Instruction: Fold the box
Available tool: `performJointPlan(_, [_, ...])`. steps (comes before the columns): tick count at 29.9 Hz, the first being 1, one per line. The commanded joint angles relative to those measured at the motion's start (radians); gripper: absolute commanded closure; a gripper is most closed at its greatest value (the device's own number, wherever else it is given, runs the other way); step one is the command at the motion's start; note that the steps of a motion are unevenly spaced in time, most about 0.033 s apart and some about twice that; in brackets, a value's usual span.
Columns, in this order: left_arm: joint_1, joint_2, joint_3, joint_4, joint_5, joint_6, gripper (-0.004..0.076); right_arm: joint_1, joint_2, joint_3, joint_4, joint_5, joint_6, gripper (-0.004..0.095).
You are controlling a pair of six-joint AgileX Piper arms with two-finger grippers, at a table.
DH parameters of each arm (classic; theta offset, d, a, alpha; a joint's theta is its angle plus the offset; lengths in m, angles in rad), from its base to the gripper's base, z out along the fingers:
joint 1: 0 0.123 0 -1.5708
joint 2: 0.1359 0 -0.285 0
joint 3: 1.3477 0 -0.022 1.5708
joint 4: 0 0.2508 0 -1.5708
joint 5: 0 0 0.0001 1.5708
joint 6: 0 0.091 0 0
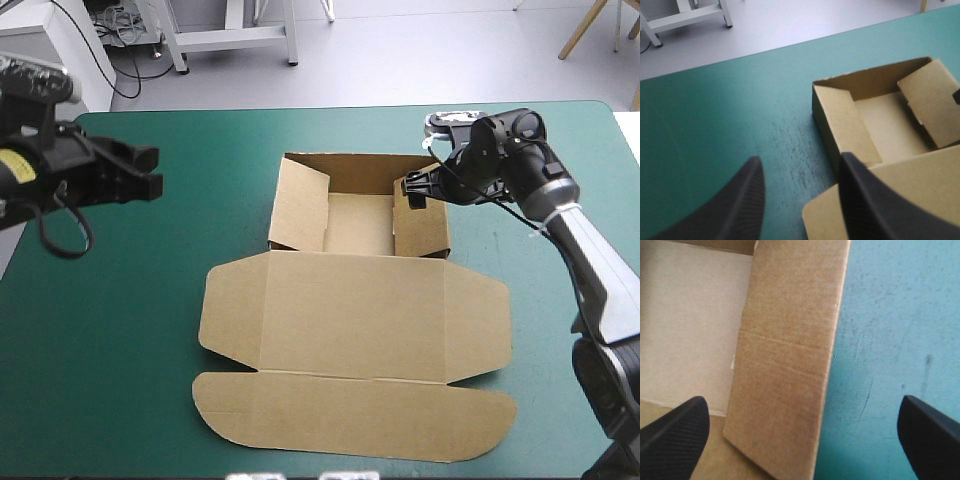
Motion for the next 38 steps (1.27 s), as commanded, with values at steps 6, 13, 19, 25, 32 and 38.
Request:
performJointPlan(6, [-0.005,-0.259,0.291,0.025,0.047,0.005,0.0732,-0.007,0.095,-0.022,-0.008,-0.062,-0.001,-0.001])
performJointPlan(13, [-0.005,-0.435,0.448,0.026,0.047,0.005,0.0734,-0.007,0.113,-0.022,-0.008,-0.079,-0.028,0.0022])
performJointPlan(19, [-0.005,-0.531,0.508,0.017,0.047,0.005,0.0734,-0.008,0.141,-0.022,-0.006,-0.058,-0.03,0.0119])
performJointPlan(25, [-0.005,-0.559,0.508,-0.011,0.047,0.005,0.0734,-0.008,0.167,-0.022,-0.001,-0.015,-0.03,0.0617])
performJointPlan(32, [-0.005,-0.559,0.508,-0.032,0.047,0.005,0.0734,-0.01,0.154,-0.06,-0.02,-0.019,-0.035,0.0927])
performJointPlan(38, [-0.005,-0.559,0.508,-0.032,0.047,0.005,0.0734,-0.118,0.113,-0.232,-0.045,0.025,-0.094,0.0927])
